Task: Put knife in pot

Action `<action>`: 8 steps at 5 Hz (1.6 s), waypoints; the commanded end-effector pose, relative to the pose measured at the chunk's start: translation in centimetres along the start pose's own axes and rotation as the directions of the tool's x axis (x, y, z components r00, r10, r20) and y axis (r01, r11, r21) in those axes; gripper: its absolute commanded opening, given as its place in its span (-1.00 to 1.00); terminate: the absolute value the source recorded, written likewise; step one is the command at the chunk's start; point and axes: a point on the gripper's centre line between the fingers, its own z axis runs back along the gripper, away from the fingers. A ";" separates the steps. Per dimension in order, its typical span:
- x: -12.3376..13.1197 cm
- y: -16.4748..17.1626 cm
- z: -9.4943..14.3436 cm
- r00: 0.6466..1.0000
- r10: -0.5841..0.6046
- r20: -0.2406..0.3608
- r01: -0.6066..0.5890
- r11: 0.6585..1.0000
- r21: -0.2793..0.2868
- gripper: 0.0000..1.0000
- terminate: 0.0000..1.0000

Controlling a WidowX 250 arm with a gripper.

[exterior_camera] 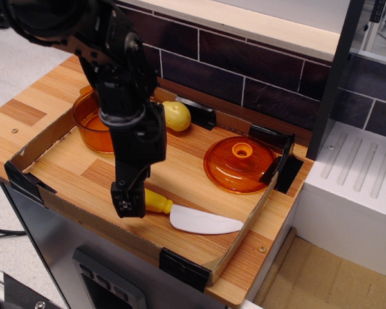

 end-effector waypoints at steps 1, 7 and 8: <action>-0.1 1.0 -0.6 1.000 0.028 0.003 -0.028 0.999 0.026 1.00 -1.00; -2.2 5.4 8.3 0.940 0.259 0.221 -0.282 0.956 0.080 -1.00 -1.00; -3.5 8.2 8.0 0.920 0.330 0.211 -0.358 0.927 0.113 -1.00 -1.00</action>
